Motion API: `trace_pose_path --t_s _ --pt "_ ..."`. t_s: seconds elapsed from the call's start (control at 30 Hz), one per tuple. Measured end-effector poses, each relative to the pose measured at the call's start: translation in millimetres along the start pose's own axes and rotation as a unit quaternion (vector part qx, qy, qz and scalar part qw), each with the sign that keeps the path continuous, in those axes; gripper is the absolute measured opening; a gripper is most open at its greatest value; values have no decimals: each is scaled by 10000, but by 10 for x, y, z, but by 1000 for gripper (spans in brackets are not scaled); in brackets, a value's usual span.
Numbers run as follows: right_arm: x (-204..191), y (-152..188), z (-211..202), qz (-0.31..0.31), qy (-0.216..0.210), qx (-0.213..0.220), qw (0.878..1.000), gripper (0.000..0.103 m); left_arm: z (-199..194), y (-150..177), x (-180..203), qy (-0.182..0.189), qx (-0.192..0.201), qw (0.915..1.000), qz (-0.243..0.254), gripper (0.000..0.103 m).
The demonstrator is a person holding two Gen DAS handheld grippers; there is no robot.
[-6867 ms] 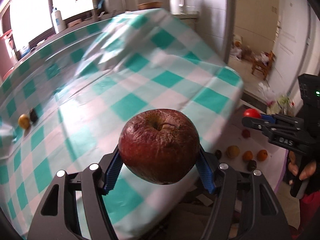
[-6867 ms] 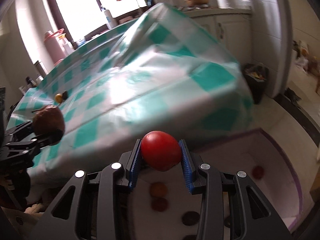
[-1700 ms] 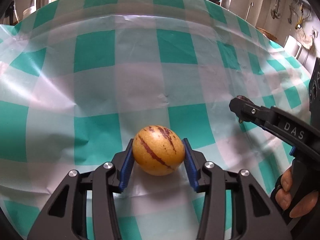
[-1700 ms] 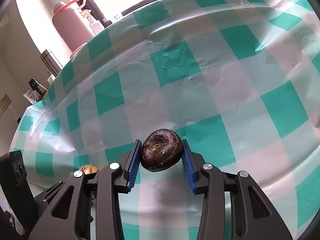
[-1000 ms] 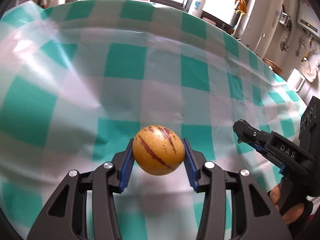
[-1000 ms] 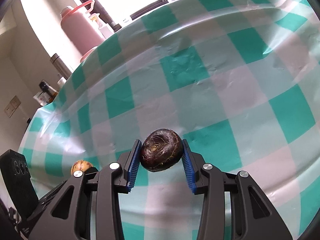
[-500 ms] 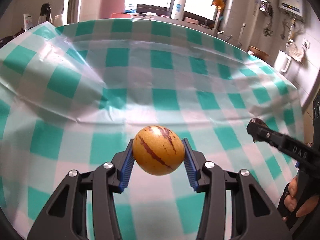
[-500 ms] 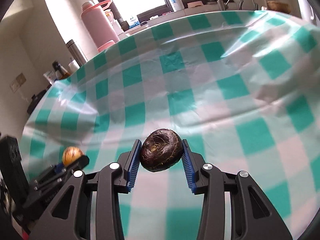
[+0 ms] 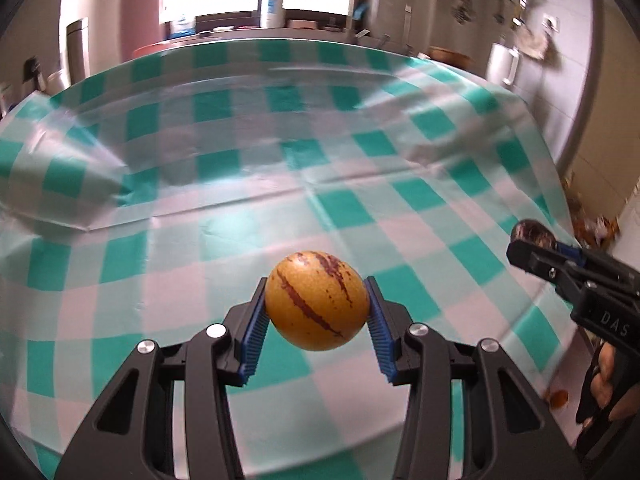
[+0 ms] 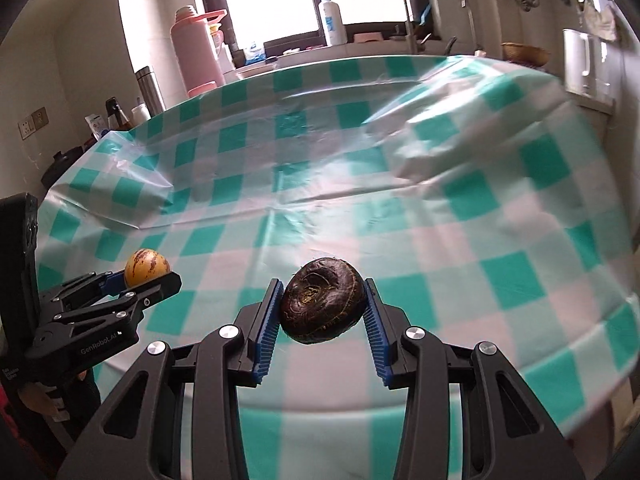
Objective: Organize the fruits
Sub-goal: 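Carry the pepino and dark fruit off the table over the white box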
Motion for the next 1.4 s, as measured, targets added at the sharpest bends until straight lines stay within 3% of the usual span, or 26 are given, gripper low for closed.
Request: trace_pose_path --t_s 0.33,0.6,0.83,1.0,1.17,1.4 --pt "774 503 -404 300 493 40 9983 40 -94 128 997 429 -60 9940 1002 46" --pt "1413 998 -716 754 862 127 9933 40 -124 363 1874 893 -232 9771 1919 46" --pt "1969 1393 -786 1202 1308 -24 9841 40 -185 710 2666 1301 -405 9475 2893 46" --pt "2438 1764 -738 1532 1661 -327 9736 40 -126 1079 3123 1562 -658 9198 3538 46" --pt "2848 2194 -558 2019 1764 -878 9594 40 134 1449 3392 1613 -1019 8959 4012 46" --pt "3042 2588 -70 2131 1746 -1799 9443 40 699 1897 3641 1677 -1755 8740 4209 46"
Point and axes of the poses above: each gripper's, at about its wrist camera, not at the fingertips, and z roughly the way its jaws point, x to its right, y to its underside, the point moved 10 cm from there along z, roughly the way its jaws point, and after that the axes turned 6 degrees about -x, right-handed, at the moved point
